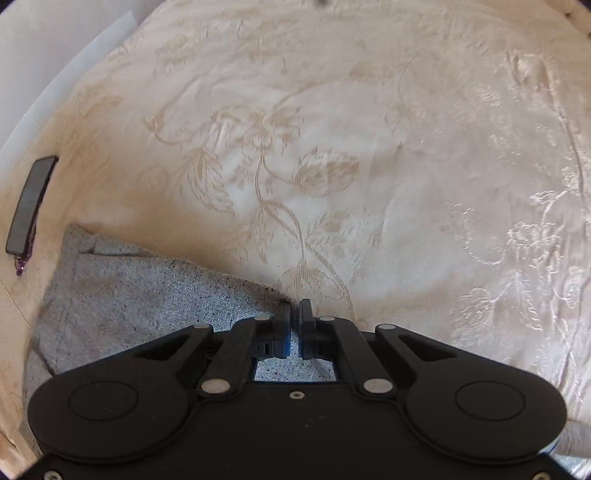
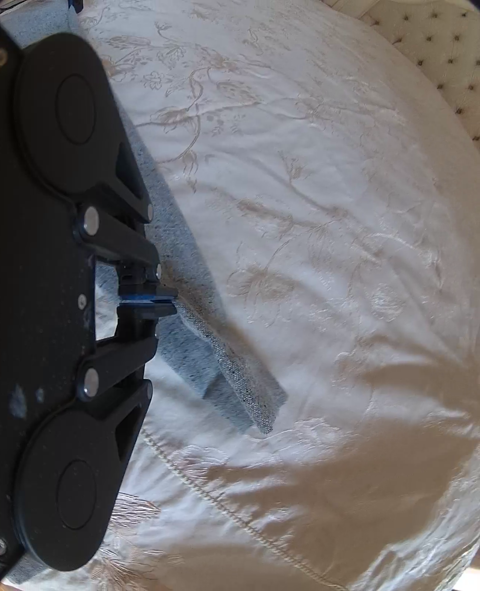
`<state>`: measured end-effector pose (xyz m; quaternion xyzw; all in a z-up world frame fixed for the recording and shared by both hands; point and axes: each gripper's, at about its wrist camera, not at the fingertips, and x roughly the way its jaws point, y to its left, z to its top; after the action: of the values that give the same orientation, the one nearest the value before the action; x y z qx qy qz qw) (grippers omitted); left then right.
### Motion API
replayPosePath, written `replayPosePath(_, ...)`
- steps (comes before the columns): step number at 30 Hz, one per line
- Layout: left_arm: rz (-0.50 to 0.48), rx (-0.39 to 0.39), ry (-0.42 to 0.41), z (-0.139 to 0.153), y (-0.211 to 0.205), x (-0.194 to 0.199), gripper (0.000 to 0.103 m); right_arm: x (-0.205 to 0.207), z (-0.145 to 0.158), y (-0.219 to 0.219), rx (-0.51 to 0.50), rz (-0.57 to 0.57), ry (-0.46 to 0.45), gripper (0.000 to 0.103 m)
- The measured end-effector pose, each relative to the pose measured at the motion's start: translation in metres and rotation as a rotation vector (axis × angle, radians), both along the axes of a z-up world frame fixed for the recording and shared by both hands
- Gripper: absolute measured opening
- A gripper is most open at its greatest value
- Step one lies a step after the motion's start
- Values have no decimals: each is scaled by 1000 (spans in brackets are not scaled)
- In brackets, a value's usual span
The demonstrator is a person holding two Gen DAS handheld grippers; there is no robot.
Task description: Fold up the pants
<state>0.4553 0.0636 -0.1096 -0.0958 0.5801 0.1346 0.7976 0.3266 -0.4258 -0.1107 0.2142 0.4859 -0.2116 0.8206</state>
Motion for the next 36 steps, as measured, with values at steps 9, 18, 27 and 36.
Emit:
replayPosePath(9, -95, -37, -247, 87, 21, -147, 4, -80, 105, 2, 16, 14, -235, 1)
replayPosePath(18, -207, 31, 39, -21, 1, -278, 3, -222, -15, 17, -13, -122, 182, 1)
replayPosePath(27, -259, -16, -56, 8, 13, -277, 3, -249, 0, 34, -92, -136, 94, 1)
replayPosePath(36, -292, 35, 14, -22, 6, -305, 3, -306, -13, 14, -70, -225, 83, 5)
